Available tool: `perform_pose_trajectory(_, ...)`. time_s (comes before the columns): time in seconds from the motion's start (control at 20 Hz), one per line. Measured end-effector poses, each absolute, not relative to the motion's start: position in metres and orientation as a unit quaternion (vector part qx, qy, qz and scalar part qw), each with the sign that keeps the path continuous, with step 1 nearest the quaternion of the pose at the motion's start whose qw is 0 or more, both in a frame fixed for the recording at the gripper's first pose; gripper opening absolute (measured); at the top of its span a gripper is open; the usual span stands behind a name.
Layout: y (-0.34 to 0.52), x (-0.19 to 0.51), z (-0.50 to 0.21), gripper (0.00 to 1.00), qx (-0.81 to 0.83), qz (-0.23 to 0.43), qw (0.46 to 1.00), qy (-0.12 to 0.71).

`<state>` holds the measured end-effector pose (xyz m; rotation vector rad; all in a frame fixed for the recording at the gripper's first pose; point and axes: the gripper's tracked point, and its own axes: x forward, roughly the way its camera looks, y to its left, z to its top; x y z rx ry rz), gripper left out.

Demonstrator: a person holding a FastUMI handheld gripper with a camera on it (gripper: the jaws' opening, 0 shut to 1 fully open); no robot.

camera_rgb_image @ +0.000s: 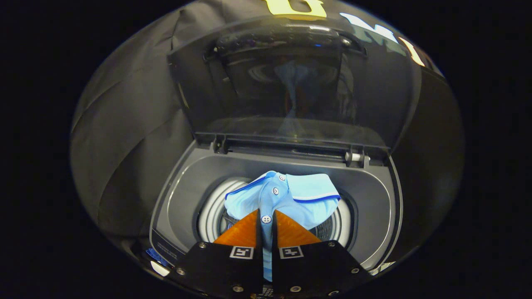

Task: Put the clothes into the washing machine and then close the washing machine lid.

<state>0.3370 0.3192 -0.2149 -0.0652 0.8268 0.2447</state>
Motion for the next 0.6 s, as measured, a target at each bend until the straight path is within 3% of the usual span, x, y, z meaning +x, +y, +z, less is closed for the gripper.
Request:
perform_pose_trajectory(0.1, 0.31, 0.334, -0.226, 0.15, -0.038, 0.107, 0.903, 0.414)
perform_pose_trajectory(0.5, 0.308, 0.344, -0.213, 0.95, -0.037, 0.095, 0.918, 0.384)
perform_pose_trajectory(0.6, 0.307, 0.345, -0.21, 0.94, -0.034, 0.091, 0.92, 0.379)
